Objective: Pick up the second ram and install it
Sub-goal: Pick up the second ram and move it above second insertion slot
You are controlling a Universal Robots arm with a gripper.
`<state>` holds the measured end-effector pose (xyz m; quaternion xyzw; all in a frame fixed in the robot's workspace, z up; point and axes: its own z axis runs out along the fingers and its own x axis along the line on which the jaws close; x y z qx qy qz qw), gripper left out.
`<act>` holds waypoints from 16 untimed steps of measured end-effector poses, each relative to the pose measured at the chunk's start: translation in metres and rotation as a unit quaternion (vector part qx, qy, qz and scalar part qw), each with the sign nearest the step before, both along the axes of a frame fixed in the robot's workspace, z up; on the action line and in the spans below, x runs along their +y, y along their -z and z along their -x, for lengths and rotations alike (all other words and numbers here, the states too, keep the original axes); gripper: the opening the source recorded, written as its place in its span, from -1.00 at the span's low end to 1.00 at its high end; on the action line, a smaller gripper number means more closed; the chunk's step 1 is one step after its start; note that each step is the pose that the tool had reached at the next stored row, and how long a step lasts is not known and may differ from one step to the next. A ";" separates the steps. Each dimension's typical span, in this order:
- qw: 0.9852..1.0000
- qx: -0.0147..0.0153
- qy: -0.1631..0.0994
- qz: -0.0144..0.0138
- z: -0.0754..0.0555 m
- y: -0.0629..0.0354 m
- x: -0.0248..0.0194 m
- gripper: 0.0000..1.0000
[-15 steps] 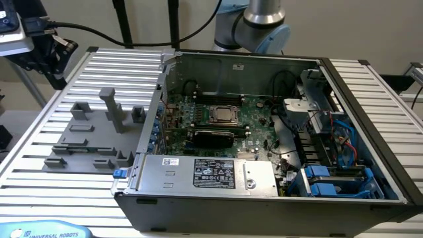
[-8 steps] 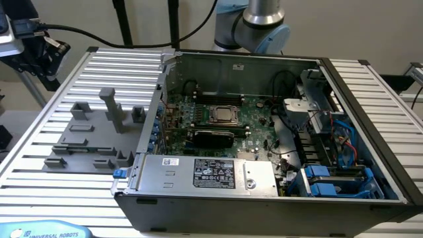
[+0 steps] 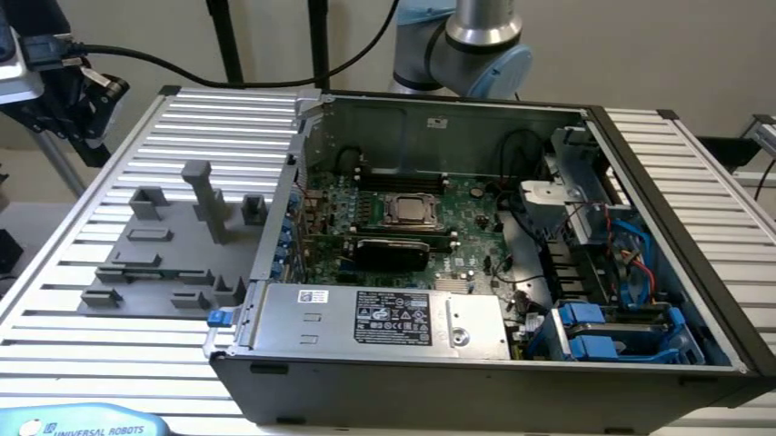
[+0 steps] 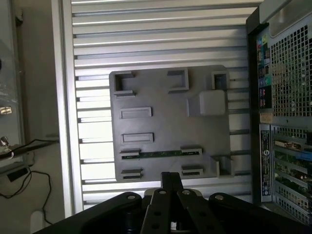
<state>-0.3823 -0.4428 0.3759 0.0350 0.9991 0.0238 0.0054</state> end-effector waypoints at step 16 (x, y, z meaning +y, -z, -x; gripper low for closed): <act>0.996 0.000 -0.084 -0.001 0.000 0.0077 0.0000 -0.79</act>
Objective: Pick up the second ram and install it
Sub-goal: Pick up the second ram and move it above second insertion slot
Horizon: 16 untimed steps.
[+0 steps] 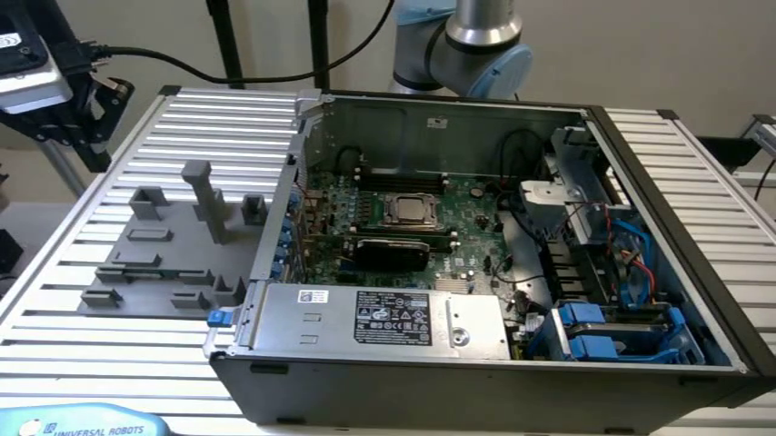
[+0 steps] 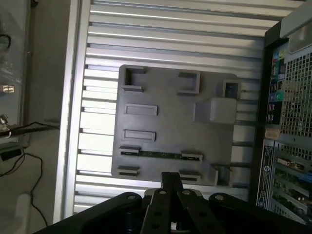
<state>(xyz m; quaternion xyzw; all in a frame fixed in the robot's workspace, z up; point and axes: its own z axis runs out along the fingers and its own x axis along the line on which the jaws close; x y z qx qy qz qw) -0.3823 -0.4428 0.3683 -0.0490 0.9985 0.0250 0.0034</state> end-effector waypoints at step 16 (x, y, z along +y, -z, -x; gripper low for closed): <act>0.989 0.000 -0.145 0.000 0.000 0.0164 0.0000 -0.79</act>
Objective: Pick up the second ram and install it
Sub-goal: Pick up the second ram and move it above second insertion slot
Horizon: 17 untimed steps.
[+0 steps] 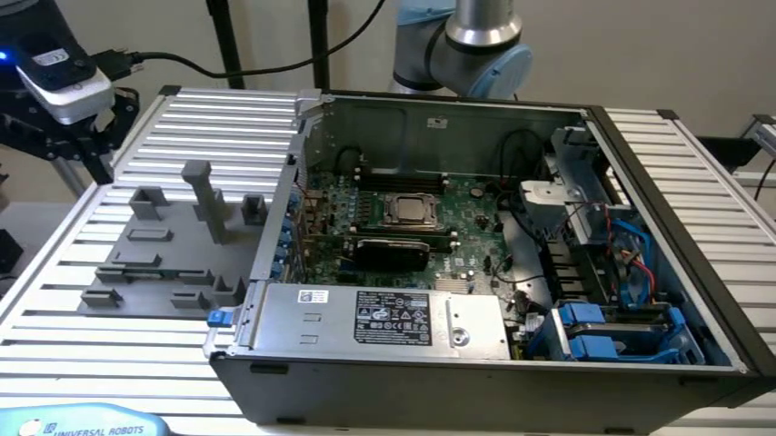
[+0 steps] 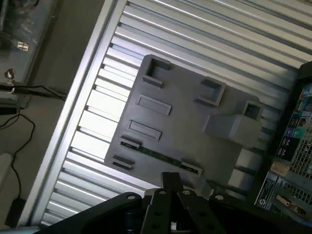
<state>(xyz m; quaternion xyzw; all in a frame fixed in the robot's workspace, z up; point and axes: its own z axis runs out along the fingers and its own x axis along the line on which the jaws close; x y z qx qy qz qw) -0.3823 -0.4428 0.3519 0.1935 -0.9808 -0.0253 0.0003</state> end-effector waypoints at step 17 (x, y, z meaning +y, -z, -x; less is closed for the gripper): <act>0.988 0.000 -0.154 0.000 0.000 0.0167 0.0000 -0.79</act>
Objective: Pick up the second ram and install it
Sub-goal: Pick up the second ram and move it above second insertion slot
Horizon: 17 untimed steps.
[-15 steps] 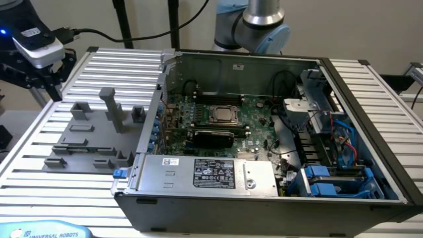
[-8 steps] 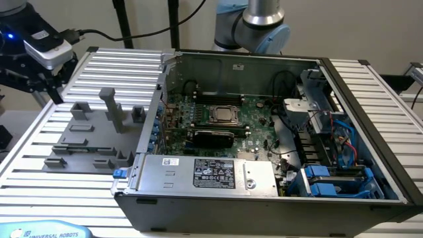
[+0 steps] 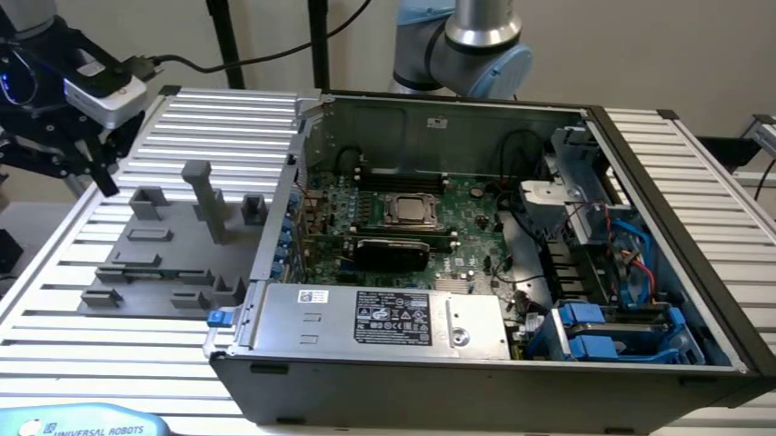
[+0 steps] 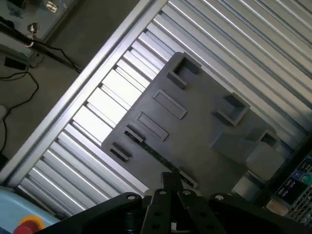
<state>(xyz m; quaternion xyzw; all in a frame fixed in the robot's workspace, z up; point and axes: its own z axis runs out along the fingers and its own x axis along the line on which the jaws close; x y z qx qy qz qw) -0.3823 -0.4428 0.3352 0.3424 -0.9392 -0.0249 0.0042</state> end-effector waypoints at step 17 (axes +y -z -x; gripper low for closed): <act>0.988 0.000 -0.154 0.000 0.000 0.0161 -0.0001 -0.79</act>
